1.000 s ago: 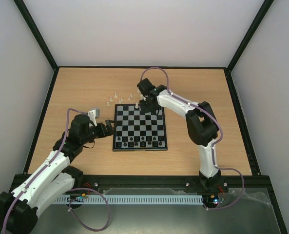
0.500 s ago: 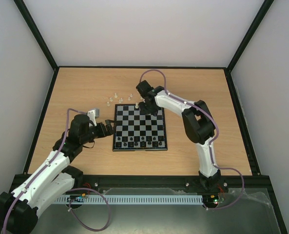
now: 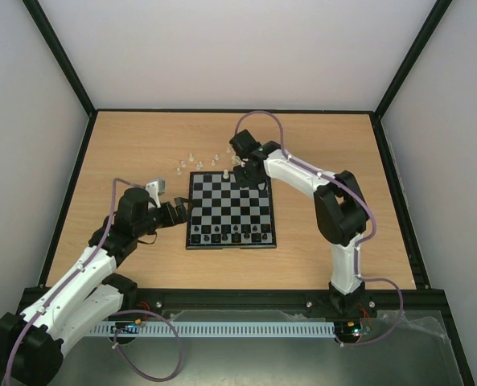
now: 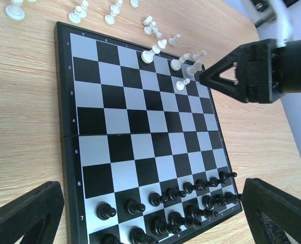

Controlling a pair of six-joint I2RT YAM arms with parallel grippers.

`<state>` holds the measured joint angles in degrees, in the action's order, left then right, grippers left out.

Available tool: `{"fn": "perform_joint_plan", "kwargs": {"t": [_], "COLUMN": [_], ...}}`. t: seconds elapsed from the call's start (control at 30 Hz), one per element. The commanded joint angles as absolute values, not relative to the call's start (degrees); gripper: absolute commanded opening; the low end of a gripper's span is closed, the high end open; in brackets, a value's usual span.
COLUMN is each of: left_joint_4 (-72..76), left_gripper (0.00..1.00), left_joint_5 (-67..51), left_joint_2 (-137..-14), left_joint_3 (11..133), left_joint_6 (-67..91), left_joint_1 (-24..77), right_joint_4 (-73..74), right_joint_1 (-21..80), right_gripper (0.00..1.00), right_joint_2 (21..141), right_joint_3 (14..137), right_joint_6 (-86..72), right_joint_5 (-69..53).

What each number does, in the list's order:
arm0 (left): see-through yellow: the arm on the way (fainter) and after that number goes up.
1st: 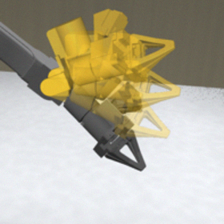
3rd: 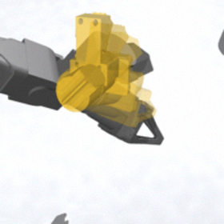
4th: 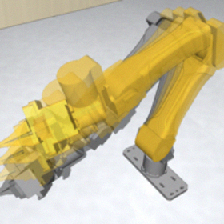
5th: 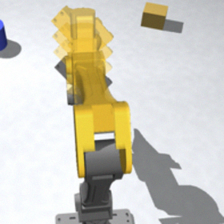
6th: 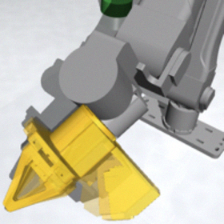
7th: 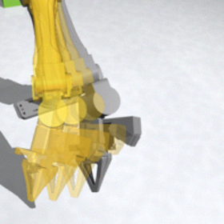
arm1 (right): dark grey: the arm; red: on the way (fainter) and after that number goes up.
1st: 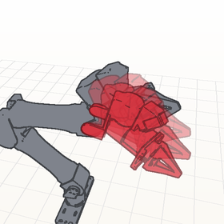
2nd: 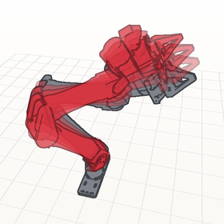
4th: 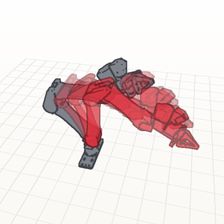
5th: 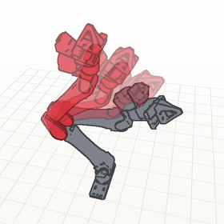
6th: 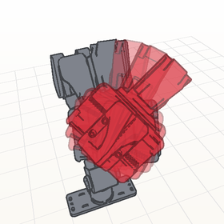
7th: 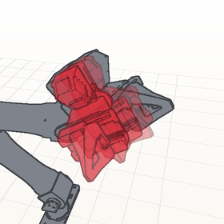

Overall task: Set up the chess pieces on the board
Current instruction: Pick up the chess piece at the center of the board.

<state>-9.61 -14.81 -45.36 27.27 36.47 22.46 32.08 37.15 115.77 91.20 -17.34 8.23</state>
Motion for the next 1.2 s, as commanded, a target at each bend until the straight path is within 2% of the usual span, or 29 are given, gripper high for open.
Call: {"fn": "perform_joint_plan", "kwargs": {"t": [0.0,0.43,0.63,0.87,1.17], "left_joint_4": [-8.3,-8.4,-8.1,-8.5,-8.3], "left_gripper": [0.99,0.99,0.99,0.99,0.99], "left_joint_5": [-14.7,-14.6,-14.7,-14.5,-15.1], "left_joint_2": [-45.4,-45.2,-45.1,-43.5,-43.9], "left_joint_3": [28.1,28.1,27.7,26.7,26.7], "left_joint_6": [36.4,36.9,37.0,37.1,36.5], "left_joint_1": [22.1,22.2,22.1,22.1,22.1], "right_joint_4": [33.4,32.8,33.5,34.8,39.7], "right_joint_1": [37.4,37.4,36.4,32.4,29.7], "right_gripper": [0.28,0.28,0.37,0.43,0.44], "right_joint_2": [111.2,109.1,108.8,111.1,120.3], "right_joint_3": [89.4,88.4,90.4,97.6,110.7], "right_joint_6": [-17.4,-17.2,-17.4,-18.2,-17.1], "right_joint_5": [7.9,8.1,10.8,10.3,9.6]}}
